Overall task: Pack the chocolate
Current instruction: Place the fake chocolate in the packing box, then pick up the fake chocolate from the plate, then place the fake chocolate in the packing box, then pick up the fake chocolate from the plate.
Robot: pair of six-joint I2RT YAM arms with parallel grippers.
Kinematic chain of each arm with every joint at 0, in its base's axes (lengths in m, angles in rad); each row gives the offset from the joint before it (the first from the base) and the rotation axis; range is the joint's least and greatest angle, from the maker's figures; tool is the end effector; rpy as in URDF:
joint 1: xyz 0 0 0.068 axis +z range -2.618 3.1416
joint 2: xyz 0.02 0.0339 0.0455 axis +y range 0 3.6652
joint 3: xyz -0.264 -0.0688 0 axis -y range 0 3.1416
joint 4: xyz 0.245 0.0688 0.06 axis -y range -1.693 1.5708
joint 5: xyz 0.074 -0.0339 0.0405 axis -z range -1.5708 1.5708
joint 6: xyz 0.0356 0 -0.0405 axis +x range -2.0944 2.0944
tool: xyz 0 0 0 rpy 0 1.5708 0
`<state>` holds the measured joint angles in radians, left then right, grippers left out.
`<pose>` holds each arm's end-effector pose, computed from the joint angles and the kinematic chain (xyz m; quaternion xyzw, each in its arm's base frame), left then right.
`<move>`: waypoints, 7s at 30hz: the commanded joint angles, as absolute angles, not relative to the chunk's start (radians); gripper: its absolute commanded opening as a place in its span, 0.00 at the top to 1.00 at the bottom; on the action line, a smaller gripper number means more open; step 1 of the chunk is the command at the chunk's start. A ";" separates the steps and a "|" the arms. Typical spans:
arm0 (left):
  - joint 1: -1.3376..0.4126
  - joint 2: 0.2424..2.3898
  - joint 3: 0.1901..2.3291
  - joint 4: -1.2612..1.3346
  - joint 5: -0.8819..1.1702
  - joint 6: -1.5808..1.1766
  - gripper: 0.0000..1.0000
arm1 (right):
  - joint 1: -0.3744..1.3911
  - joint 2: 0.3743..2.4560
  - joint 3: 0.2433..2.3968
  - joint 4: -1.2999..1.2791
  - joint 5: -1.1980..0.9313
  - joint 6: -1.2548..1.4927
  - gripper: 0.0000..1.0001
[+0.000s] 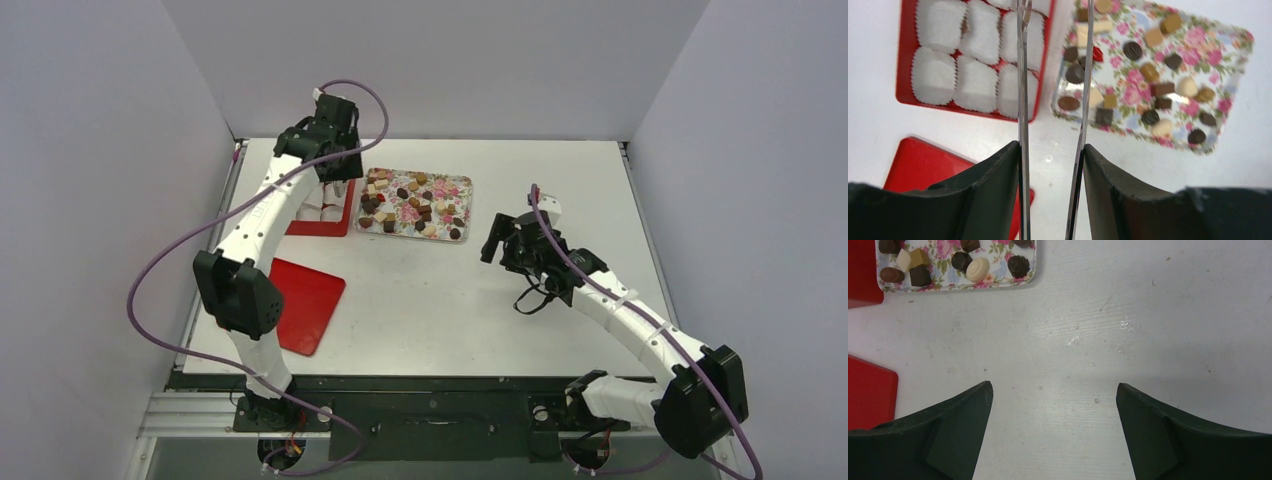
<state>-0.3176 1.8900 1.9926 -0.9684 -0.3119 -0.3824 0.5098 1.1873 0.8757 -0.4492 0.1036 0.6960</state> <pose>0.3932 -0.1178 0.3668 -0.0836 0.9249 0.0200 0.3704 0.2218 0.1198 0.2649 0.1056 0.9120 0.1839 0.3511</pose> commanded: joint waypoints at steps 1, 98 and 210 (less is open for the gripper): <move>-0.398 1.773 1.873 -0.906 -0.261 -0.408 0.56 | 0.500 1.129 0.884 -0.469 0.178 0.711 0.11; -0.400 1.751 1.840 -0.899 -0.317 -0.423 0.83 | 0.497 1.091 0.854 -0.467 0.159 0.731 0.11; -0.555 1.592 1.457 -0.862 -0.172 -0.454 0.63 | 0.497 1.144 0.853 -0.400 0.117 0.751 0.11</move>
<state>-0.5510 1.5833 1.4471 -0.9165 -0.1699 -0.4522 0.5034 1.1427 0.8658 -0.4473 0.1215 0.7448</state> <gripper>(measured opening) 0.377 0.889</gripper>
